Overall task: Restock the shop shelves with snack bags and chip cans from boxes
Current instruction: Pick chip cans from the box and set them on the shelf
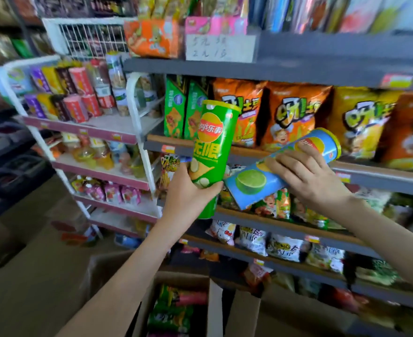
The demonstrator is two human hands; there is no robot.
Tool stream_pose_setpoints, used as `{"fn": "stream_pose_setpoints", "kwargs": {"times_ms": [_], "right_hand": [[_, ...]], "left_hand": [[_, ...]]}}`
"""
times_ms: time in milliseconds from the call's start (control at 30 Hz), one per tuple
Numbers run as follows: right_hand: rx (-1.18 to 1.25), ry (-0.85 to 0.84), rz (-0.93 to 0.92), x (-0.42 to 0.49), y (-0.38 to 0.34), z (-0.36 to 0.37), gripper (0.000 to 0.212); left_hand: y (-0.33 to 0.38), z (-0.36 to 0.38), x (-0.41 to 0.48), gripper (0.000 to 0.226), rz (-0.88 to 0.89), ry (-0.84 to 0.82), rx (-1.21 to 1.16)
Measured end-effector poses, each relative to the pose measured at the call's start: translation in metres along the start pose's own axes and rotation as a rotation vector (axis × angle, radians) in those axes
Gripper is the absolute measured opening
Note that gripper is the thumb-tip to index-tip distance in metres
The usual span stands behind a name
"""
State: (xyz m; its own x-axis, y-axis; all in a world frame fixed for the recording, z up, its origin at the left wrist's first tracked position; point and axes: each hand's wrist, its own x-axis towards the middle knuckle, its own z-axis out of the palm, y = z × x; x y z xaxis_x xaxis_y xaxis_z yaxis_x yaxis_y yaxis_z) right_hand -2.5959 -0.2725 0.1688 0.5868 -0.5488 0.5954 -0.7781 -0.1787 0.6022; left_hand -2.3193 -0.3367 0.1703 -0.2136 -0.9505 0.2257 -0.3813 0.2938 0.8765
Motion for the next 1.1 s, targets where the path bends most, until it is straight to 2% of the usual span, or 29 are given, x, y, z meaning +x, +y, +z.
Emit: {"fn": "stream_pose_setpoints", "kwargs": {"times_ms": [300, 467, 600, 900, 1100], "right_hand": [[-0.216, 0.046, 0.039, -0.106, 0.137, -0.108, 0.039], [-0.349, 0.099, 0.037, -0.153, 0.216, -0.166, 0.053], [-0.46, 0.092, 0.021, -0.17, 0.268, -0.199, 0.061], [-0.645, 0.056, 0.006, -0.19, 0.36, -0.215, 0.062], [-0.786, -0.056, 0.033, -0.232, 0.422, -0.216, 0.07]], "left_hand": [[0.147, 0.112, -0.038, 0.05, 0.191, -0.053, -0.072], [0.232, 0.173, -0.059, 0.052, 0.282, 0.042, -0.042], [0.286, 0.205, -0.061, 0.051, 0.296, 0.015, -0.094], [0.368, 0.259, -0.027, 0.053, 0.406, -0.01, -0.109], [0.404, 0.312, 0.001, 0.062, 0.398, -0.075, -0.16]]}}
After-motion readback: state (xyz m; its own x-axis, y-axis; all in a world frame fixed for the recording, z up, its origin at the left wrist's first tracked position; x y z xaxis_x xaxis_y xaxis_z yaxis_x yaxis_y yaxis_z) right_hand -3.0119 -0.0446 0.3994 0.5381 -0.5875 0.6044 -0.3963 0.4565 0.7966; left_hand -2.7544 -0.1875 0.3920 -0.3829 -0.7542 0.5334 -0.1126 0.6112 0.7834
